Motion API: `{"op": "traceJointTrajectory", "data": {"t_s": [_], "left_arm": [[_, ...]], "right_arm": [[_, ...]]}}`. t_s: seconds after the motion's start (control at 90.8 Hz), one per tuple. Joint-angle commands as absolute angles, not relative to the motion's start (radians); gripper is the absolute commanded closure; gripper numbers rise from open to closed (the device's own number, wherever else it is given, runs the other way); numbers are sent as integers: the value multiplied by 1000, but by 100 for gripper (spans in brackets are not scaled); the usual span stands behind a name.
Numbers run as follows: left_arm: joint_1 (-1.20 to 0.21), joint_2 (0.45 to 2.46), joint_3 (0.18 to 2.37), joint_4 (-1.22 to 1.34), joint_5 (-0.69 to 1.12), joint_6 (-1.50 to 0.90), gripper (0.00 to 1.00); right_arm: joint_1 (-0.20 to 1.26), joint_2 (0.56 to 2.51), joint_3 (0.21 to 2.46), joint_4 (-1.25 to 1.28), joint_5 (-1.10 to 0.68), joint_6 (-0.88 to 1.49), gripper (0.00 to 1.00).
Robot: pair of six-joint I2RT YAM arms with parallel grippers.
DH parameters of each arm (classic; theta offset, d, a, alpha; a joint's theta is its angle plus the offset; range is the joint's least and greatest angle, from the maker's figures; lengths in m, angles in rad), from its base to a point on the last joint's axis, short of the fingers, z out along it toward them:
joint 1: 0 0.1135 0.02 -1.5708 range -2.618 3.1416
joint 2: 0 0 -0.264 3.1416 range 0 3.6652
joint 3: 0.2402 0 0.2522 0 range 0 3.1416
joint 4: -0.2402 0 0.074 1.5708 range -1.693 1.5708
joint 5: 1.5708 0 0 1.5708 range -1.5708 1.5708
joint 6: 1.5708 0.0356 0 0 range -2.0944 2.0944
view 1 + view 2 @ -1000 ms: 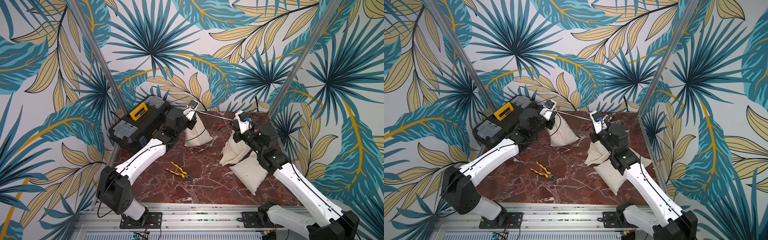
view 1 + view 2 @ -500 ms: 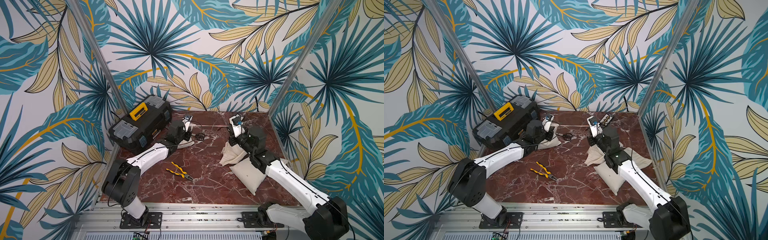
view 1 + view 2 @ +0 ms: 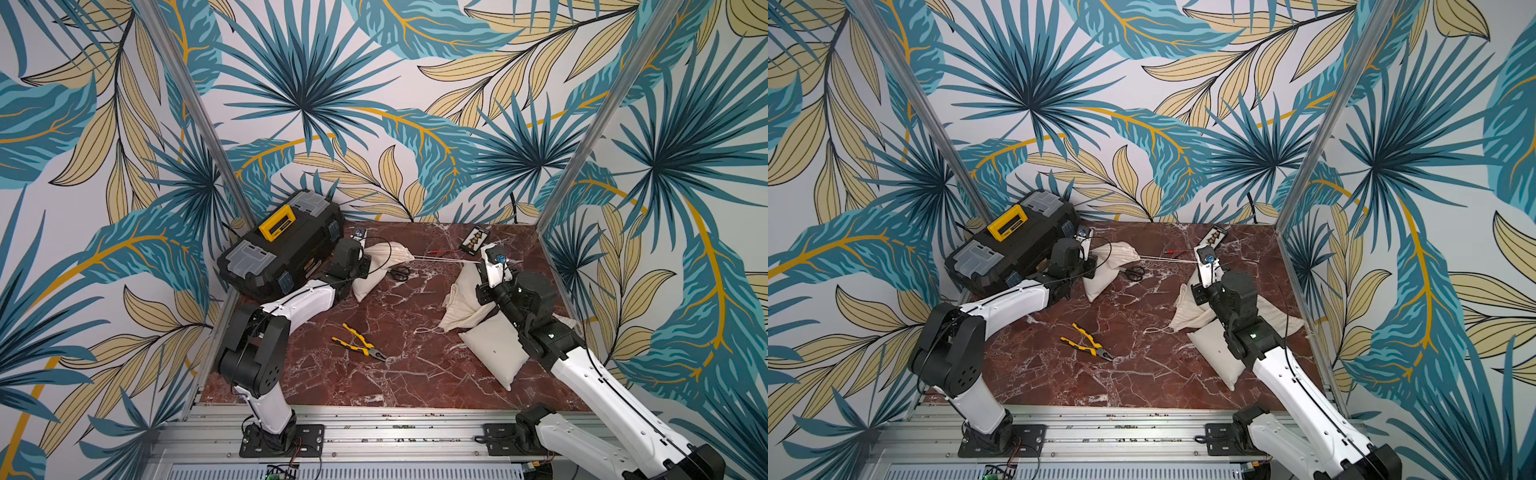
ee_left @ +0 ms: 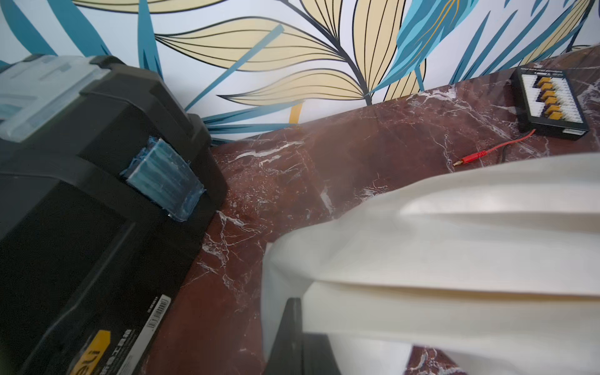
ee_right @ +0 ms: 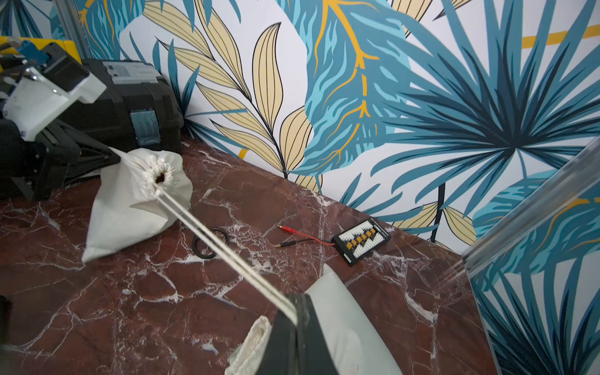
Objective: Close the soil bag
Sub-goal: Frap the soil bag at the center of the board.
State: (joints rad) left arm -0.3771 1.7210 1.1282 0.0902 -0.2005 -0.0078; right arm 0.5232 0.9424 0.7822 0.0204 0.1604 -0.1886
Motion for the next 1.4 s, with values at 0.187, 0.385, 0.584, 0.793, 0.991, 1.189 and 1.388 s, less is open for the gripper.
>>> {"op": "traceJointTrajectory", "data": {"t_s": [0.187,0.385,0.584,0.793,0.991,1.189,1.388], "left_arm": [[-213,1627,1104,-49,-544,68,100],[-366,1585,1020,66,-243,161,77],[-518,1520,929,284,-10,252,42],[-623,1520,929,326,157,350,23],[-676,1644,1045,326,191,390,22],[-686,1745,1170,283,246,438,26],[-690,1828,1262,212,228,510,35]], "right_arm": [[477,948,746,149,260,-127,100],[477,1000,750,170,116,-74,100],[476,1030,784,128,49,-40,100],[478,1024,766,99,34,-17,100],[478,986,746,103,29,-6,100],[479,977,746,86,31,1,100],[478,967,743,93,18,14,100]]}}
